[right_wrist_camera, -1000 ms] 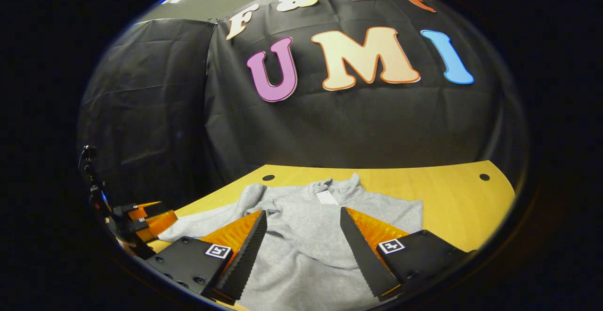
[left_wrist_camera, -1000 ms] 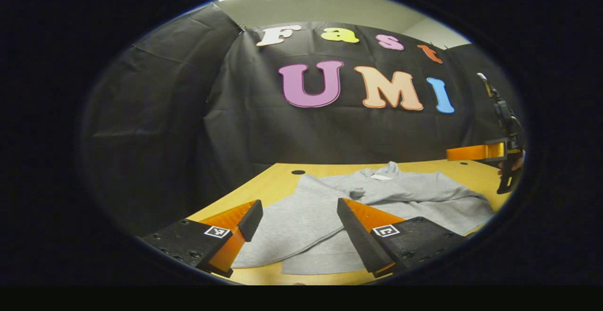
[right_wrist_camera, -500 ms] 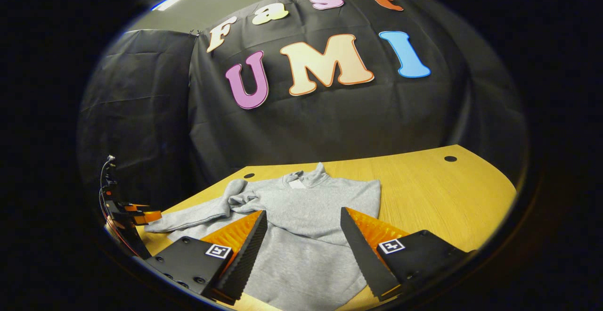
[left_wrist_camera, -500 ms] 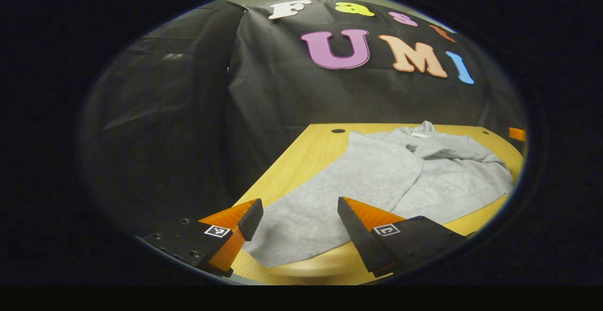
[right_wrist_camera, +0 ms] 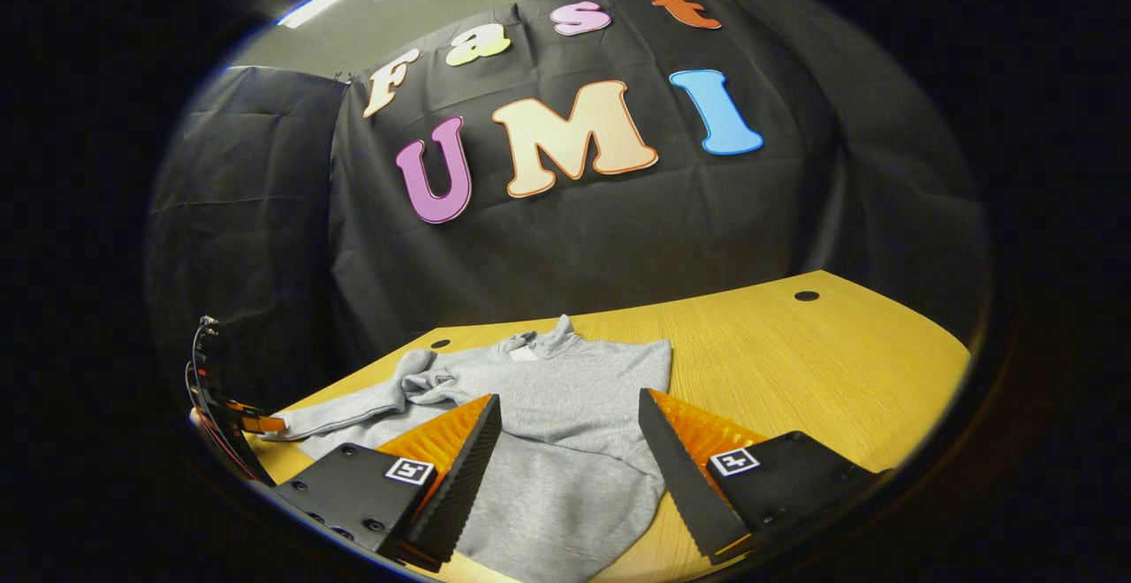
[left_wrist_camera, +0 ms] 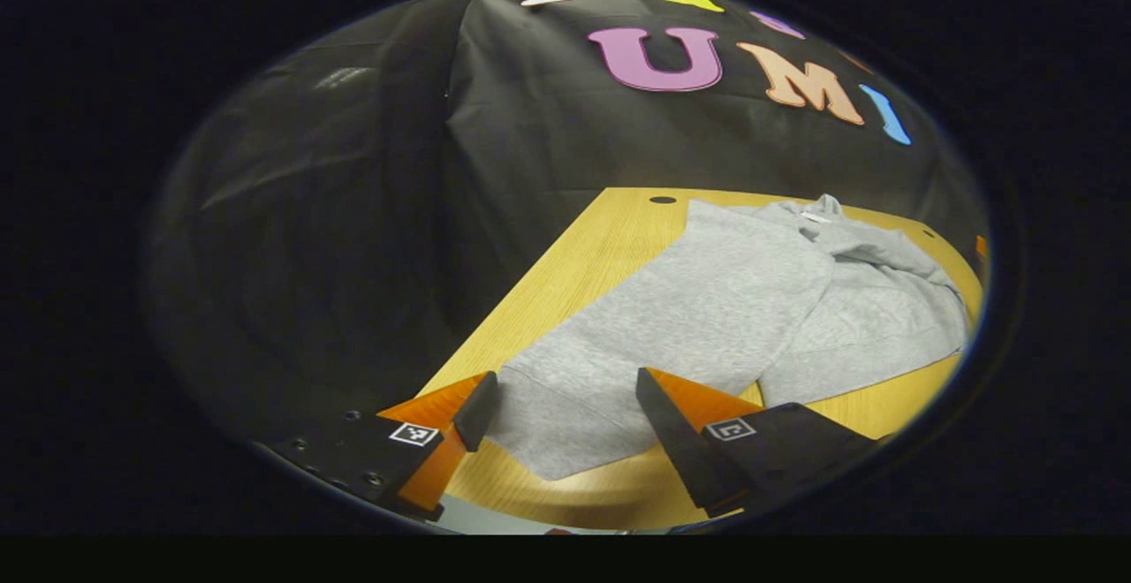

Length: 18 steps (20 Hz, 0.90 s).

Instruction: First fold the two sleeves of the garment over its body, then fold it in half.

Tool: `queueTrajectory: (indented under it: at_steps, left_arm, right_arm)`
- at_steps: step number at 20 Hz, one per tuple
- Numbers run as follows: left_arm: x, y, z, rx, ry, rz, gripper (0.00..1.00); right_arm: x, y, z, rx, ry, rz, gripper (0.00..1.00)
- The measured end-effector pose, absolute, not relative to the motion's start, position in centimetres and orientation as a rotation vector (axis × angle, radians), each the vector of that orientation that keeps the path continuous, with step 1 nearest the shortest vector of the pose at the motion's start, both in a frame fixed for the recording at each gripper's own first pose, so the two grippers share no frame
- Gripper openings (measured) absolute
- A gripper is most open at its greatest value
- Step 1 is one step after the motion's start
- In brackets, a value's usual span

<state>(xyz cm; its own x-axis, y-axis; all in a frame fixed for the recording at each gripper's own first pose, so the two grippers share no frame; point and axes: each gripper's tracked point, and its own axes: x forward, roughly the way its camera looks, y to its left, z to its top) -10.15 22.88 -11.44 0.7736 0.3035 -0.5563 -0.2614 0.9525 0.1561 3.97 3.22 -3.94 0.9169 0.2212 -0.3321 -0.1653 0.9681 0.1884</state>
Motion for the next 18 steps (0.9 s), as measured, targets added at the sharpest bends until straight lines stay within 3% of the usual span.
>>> queueTrajectory:
  at_steps: [1, 2, 8, 10, 14, 16, 18]
  left_arm:
    - [-10.2, 22.9, -11.8, 0.068, 0.624, 0.305, 0.99]
    - [-10.4, 22.9, -12.1, 0.064, 0.642, 0.306, 0.93]
    - [-10.4, 22.9, -12.1, 0.054, 0.635, 0.286, 0.94]
    - [-10.3, 22.5, -12.2, 0.029, 0.637, 0.264, 1.00]
    - [-10.1, 21.7, -12.3, 0.012, 0.638, 0.229, 0.88]
    - [-9.8, 21.0, -12.5, 0.007, 0.641, 0.225, 0.74]
    - [-9.8, 20.5, -12.4, 0.004, 0.639, 0.219, 0.54]
  right_arm:
    - [4.1, 3.1, -3.9, 0.159, 0.353, 0.196, 0.97]
    - [4.2, 2.9, -4.0, 0.156, 0.353, 0.192, 0.97]
    - [4.1, 2.9, -5.2, 0.138, 0.382, 0.191, 0.97]
    - [4.0, 3.1, -5.2, 0.143, 0.386, 0.195, 0.97]
    - [4.0, 3.0, -5.0, 0.148, 0.380, 0.193, 0.97]
    - [4.0, 2.9, -4.9, 0.146, 0.380, 0.190, 0.97]
    - [3.8, 3.0, -4.9, 0.147, 0.381, 0.193, 0.97]
